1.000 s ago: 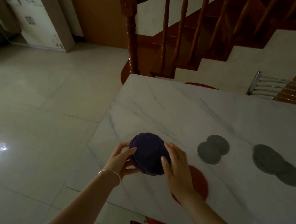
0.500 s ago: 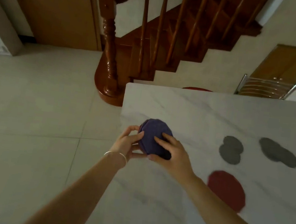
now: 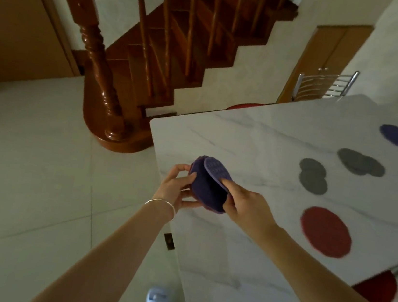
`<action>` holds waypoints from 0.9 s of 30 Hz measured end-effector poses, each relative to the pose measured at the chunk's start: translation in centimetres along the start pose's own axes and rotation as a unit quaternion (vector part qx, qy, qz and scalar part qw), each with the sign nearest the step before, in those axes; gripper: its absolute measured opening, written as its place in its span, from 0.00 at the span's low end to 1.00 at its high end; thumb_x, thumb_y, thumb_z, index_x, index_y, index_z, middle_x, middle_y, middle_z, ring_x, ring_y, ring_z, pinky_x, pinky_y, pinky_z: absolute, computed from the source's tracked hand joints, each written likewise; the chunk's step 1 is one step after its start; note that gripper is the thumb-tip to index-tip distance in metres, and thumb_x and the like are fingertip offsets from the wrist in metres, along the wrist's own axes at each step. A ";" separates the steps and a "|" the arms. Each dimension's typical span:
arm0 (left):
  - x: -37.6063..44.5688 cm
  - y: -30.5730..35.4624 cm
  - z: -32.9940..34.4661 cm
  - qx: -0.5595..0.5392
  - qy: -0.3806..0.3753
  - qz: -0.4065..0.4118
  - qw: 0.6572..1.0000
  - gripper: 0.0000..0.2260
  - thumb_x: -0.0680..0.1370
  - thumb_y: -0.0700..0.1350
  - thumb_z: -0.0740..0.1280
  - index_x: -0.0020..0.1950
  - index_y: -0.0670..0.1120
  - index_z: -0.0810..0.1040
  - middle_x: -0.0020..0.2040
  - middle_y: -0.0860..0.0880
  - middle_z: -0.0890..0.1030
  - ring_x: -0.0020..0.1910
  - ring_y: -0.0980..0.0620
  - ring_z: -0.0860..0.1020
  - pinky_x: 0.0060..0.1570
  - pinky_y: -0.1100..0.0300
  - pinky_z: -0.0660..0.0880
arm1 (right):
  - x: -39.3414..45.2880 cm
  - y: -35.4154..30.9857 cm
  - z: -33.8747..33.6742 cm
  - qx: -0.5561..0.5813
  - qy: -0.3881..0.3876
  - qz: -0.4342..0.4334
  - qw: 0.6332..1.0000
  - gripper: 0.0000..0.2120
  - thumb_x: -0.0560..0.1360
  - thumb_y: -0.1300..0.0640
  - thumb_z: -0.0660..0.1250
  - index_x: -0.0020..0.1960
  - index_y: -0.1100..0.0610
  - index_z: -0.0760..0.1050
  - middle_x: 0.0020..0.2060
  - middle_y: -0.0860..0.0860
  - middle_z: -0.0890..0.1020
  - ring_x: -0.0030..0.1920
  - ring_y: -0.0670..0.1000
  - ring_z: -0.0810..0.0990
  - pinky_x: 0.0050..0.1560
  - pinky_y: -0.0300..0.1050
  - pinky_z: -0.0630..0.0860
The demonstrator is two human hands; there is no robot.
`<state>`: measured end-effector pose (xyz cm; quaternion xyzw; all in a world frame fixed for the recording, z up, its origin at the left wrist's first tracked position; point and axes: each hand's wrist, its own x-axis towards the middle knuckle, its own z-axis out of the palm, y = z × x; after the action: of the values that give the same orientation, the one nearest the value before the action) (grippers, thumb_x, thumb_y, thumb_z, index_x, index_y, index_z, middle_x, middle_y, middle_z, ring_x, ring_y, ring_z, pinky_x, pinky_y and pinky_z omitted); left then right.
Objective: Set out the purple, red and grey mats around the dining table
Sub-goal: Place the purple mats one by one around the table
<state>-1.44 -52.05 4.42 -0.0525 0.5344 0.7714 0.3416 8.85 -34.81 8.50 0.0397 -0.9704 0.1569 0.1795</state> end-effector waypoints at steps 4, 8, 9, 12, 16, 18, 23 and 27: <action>3.6 2.8 -2.0 -0.008 0.026 -0.022 0.999 0.06 0.73 0.41 0.71 0.43 0.53 0.80 0.45 0.44 0.85 0.39 0.42 0.85 0.36 0.45 0.80 | 2.0 2.3 2.9 0.006 0.018 0.185 0.983 0.19 0.72 0.66 0.64 0.62 0.57 0.72 0.44 0.56 0.84 0.36 0.61 0.81 0.33 0.45 0.71; 6.6 7.9 -4.8 0.015 0.033 -0.024 0.999 0.06 0.75 0.42 0.69 0.46 0.52 0.76 0.54 0.44 0.81 0.45 0.41 0.83 0.36 0.46 0.80 | 3.7 3.2 5.6 -0.054 0.058 0.288 0.954 0.17 0.71 0.65 0.67 0.59 0.57 0.75 0.41 0.58 0.84 0.33 0.62 0.81 0.30 0.46 0.72; 7.2 9.3 -5.5 0.018 0.033 -0.021 0.999 0.06 0.75 0.42 0.69 0.47 0.52 0.76 0.55 0.44 0.80 0.48 0.40 0.82 0.36 0.45 0.80 | 4.0 3.0 6.1 -0.070 0.061 0.289 0.953 0.17 0.69 0.66 0.69 0.57 0.57 0.76 0.40 0.58 0.84 0.32 0.61 0.81 0.28 0.46 0.73; 9.1 13.1 -6.8 0.016 0.028 -0.021 0.999 0.07 0.76 0.41 0.68 0.50 0.51 0.74 0.58 0.45 0.78 0.52 0.39 0.80 0.38 0.44 0.81 | 4.1 1.9 7.6 -0.124 0.099 0.233 0.959 0.18 0.65 0.67 0.72 0.54 0.59 0.79 0.39 0.56 0.85 0.29 0.57 0.82 0.23 0.42 0.75; 12.0 15.9 -6.7 0.035 -0.001 -0.047 0.998 0.09 0.76 0.40 0.67 0.53 0.51 0.74 0.59 0.45 0.77 0.54 0.38 0.79 0.39 0.44 0.81 | 3.4 -1.1 10.8 -0.142 0.051 0.189 0.970 0.21 0.60 0.65 0.75 0.52 0.57 0.81 0.44 0.55 0.86 0.37 0.53 0.85 0.27 0.40 0.78; 13.4 16.3 -6.3 0.048 -0.030 -0.067 0.996 0.09 0.76 0.40 0.68 0.53 0.51 0.75 0.58 0.44 0.78 0.54 0.38 0.80 0.37 0.46 0.81 | 3.1 -3.0 12.6 -0.118 -0.015 0.231 0.966 0.28 0.52 0.67 0.81 0.51 0.56 0.82 0.45 0.55 0.86 0.40 0.53 0.85 0.28 0.41 0.80; 16.5 15.3 -6.3 0.105 -0.121 -0.121 0.980 0.08 0.75 0.41 0.69 0.52 0.51 0.76 0.55 0.44 0.80 0.49 0.41 0.82 0.36 0.47 0.81 | 3.8 -7.0 16.4 -0.094 -0.046 0.377 0.920 0.26 0.56 0.65 0.80 0.52 0.52 0.82 0.50 0.53 0.85 0.49 0.54 0.84 0.35 0.44 0.82; 17.9 14.4 -6.9 0.148 -0.174 -0.156 0.961 0.10 0.74 0.42 0.70 0.54 0.52 0.76 0.53 0.45 0.81 0.47 0.42 0.83 0.36 0.47 0.81 | 4.3 -8.2 18.0 -0.096 -0.063 0.444 0.889 0.19 0.74 0.59 0.65 0.64 0.49 0.74 0.66 0.49 0.75 0.66 0.54 0.73 0.54 0.49 0.77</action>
<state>-25.38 -52.36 4.90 0.0508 0.5598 0.6181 0.5495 -0.09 -48.42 -3.48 -0.4031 -0.9063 0.1229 0.0326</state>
